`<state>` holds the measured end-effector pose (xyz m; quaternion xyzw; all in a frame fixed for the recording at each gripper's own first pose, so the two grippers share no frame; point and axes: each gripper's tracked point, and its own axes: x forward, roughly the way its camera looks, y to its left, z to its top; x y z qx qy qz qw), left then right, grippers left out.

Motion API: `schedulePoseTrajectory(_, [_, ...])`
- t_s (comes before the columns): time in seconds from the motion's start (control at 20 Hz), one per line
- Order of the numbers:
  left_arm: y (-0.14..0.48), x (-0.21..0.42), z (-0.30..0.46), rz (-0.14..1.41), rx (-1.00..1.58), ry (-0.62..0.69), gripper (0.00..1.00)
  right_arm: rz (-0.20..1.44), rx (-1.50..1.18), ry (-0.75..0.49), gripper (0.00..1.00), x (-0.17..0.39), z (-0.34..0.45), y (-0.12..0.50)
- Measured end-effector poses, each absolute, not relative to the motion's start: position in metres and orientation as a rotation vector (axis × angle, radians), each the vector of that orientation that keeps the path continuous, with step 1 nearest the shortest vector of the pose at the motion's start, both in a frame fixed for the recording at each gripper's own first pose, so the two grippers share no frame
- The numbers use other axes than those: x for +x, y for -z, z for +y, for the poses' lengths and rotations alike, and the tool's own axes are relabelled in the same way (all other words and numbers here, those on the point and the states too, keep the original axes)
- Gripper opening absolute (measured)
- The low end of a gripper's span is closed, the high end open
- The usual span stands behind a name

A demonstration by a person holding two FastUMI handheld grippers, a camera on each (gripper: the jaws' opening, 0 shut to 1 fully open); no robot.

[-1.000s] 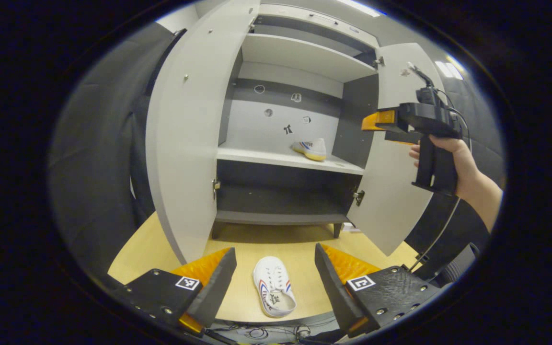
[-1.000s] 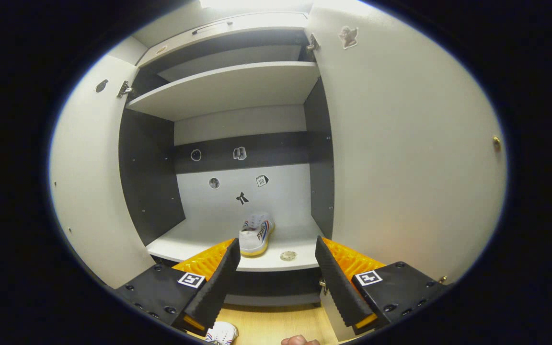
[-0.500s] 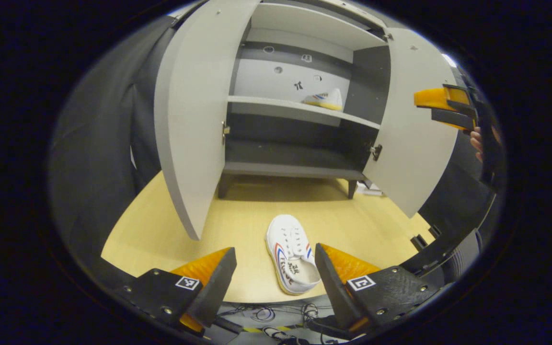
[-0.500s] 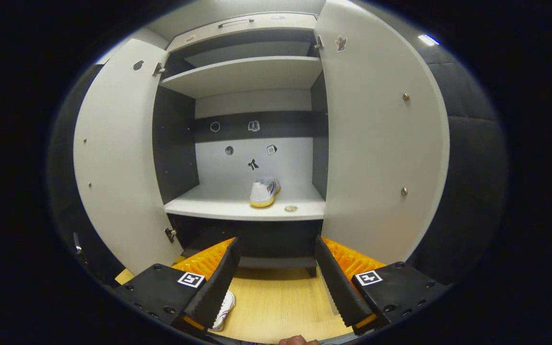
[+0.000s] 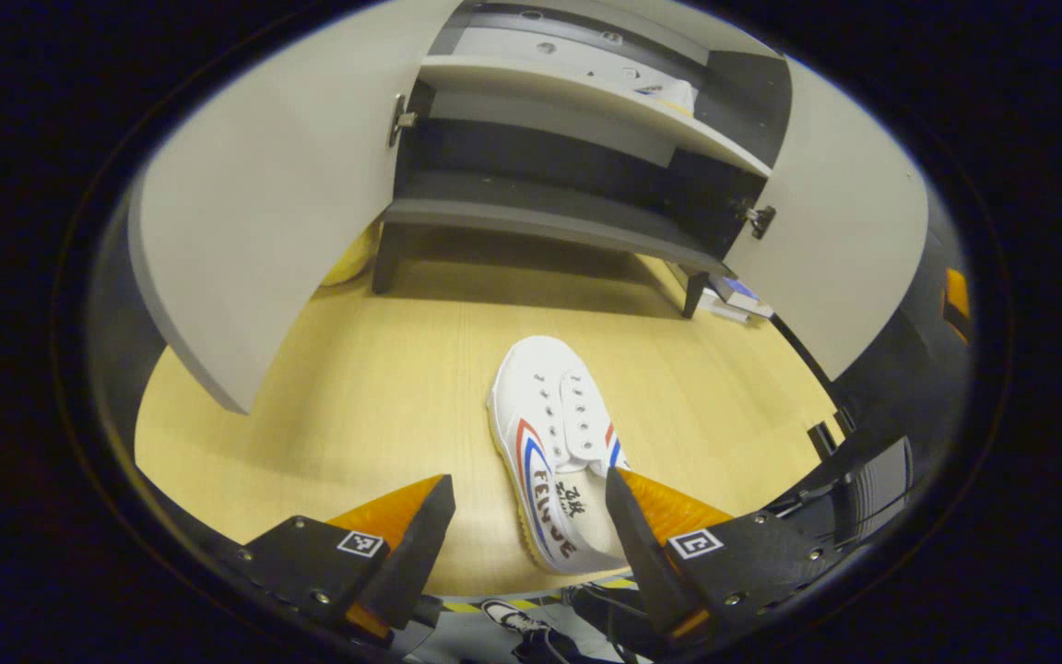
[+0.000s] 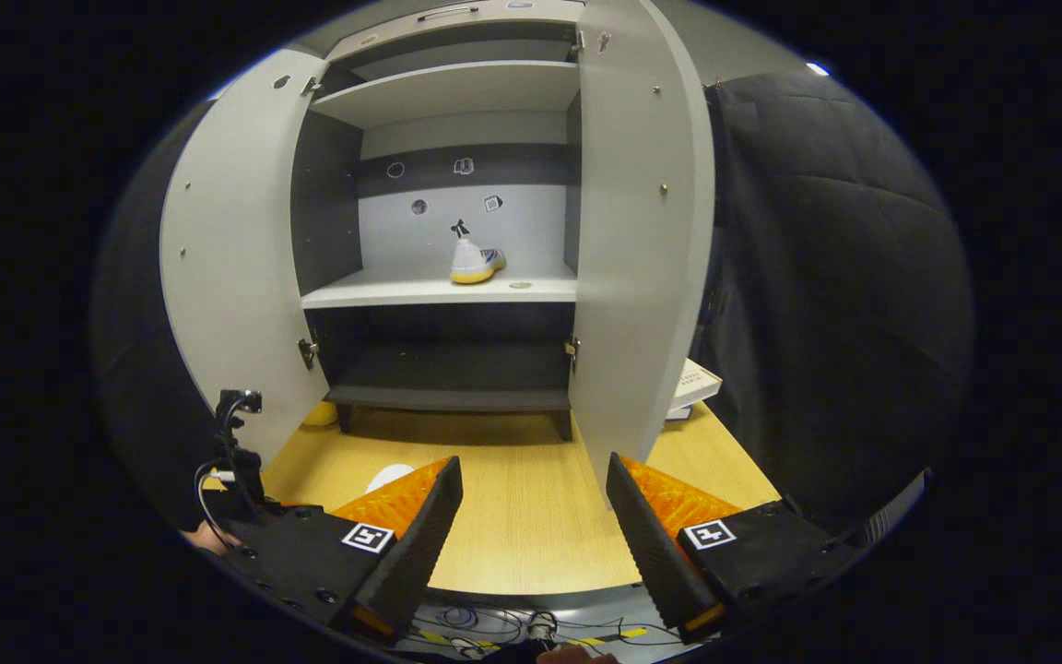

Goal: Grab one shoe with the right hand and put it into the shoe cabinet, grab the other shoe with the left hand and put it into the shoe cabinet; then close the right door with the right hand and the left door with the left hand.

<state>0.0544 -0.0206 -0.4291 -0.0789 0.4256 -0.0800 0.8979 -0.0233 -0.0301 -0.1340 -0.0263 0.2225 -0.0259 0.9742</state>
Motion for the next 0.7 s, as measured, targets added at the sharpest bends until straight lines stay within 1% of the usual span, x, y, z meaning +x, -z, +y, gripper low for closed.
schedulePoseTrajectory(0.05, [0.434, 0.060, -0.022, 0.891, -0.177, 0.168, 0.95, 0.465, -0.053, 0.068, 0.98, -0.033, -0.035, 0.139])
schedulePoseTrajectory(0.1, [0.439, 0.066, -0.023, 0.901, -0.190, 0.176, 0.98, 0.486, -0.050, 0.084, 0.98, -0.042, -0.039, 0.145])
schedulePoseTrajectory(0.25, [0.460, 0.079, -0.023, 0.956, -0.235, 0.160, 0.92, 0.542, -0.037, 0.140, 0.99, -0.070, -0.054, 0.159])
schedulePoseTrajectory(0.3, [0.469, 0.080, -0.024, 0.979, -0.256, 0.146, 0.93, 0.555, -0.029, 0.162, 0.99, -0.076, -0.060, 0.162])
schedulePoseTrajectory(0.35, [0.472, 0.083, -0.025, 1.000, -0.259, 0.135, 0.89, 0.567, -0.015, 0.186, 0.99, -0.080, -0.065, 0.165])
schedulePoseTrajectory(0.4, [0.473, 0.089, -0.023, 0.988, -0.246, 0.131, 0.89, 0.578, 0.002, 0.207, 0.99, -0.084, -0.070, 0.167])
schedulePoseTrajectory(0.5, [0.475, 0.092, -0.026, 0.994, -0.220, 0.137, 0.74, 0.597, 0.029, 0.247, 0.99, -0.091, -0.083, 0.173])
schedulePoseTrajectory(0.55, [0.475, 0.091, -0.027, 1.006, -0.205, 0.140, 0.74, 0.602, 0.036, 0.260, 0.94, -0.093, -0.088, 0.174])
schedulePoseTrajectory(0.6, [0.478, 0.089, -0.029, 1.023, -0.198, 0.152, 0.74, 0.602, 0.040, 0.266, 0.99, -0.093, -0.091, 0.172])
schedulePoseTrajectory(0.65, [0.481, 0.082, -0.037, 1.059, -0.226, 0.156, 0.75, 0.601, 0.042, 0.267, 0.99, -0.093, -0.094, 0.173])
schedulePoseTrajectory(0.7, [0.479, 0.084, -0.038, 1.055, -0.240, 0.132, 0.51, 0.600, 0.039, 0.265, 0.99, -0.092, -0.095, 0.172])
